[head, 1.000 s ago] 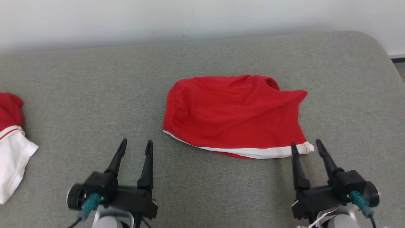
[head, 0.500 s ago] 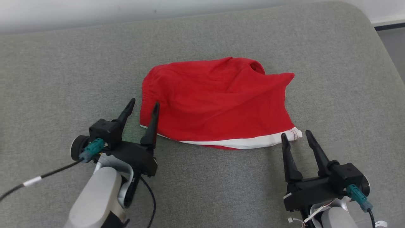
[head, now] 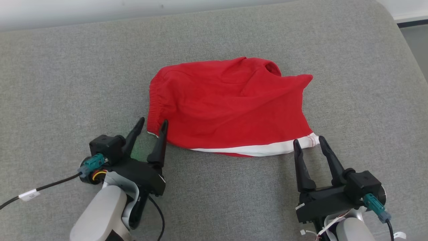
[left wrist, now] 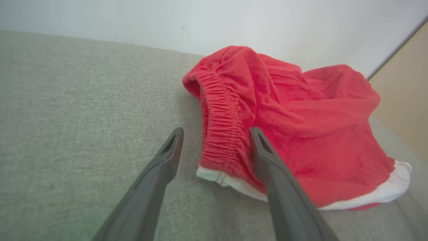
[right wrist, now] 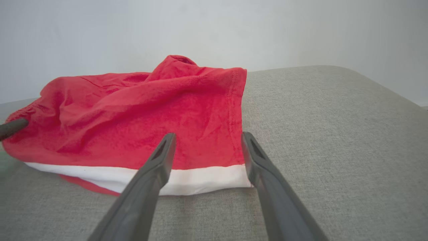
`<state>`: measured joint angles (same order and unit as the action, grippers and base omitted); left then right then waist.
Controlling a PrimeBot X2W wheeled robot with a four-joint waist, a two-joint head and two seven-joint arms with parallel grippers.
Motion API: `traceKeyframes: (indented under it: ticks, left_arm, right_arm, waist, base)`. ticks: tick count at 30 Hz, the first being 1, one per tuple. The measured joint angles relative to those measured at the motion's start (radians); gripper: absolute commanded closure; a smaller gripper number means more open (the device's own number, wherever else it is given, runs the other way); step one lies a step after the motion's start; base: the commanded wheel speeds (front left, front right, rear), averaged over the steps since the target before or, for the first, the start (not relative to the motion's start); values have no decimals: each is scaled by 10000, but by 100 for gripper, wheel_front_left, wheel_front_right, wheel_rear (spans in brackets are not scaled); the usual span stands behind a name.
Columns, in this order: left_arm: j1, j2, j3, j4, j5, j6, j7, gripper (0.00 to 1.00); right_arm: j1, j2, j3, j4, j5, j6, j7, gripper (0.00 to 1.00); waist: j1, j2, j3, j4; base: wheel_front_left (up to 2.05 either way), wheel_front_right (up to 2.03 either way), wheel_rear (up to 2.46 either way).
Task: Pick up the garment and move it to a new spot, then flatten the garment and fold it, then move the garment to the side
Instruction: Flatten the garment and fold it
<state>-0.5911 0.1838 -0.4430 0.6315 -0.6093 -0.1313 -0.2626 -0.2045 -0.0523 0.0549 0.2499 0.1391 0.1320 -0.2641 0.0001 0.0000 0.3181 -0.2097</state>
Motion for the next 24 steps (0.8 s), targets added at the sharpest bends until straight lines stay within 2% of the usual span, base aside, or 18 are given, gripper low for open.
traceKeyframes:
  ticks: [4, 5, 6, 14, 24]
  left_arm:
    - [67, 40, -359, -232, -527, 0, 0, 0]
    - [79, 63, -458, -334, -675, 0, 0, 62]
    - [97, 132, -585, -500, -685, 0, 0, 100]
    - [774, 284, -117, -1929, -424, -2, 0, 100]
    - [2301, -77, 288, -2984, 297, -2, 0, 100]
  right_arm:
    - [-12, 0, 132, 15, 27, 0, 0, 0]
    - [-12, 0, 161, 23, 44, 0, 0, 0]
    - [-12, 2, 205, 21, 52, 0, 0, 0]
    - [134, 2, 157, 56, 104, 0, 0, 0]
    - [215, 4, 136, 314, 213, 0, 0, 0]
  waist:
    - [0, 0, -12, -9]
    - [0, 0, -16, -13]
    - [0, 0, -20, -15]
    - [-1, 0, -146, 208]
    - [-1, 0, -489, 1211]
  base:
    - [0, 0, 0]
    - [0, 0, 0]
    - [0, 0, 0]
    - [0, 0, 0]
    - [0, 0, 0]
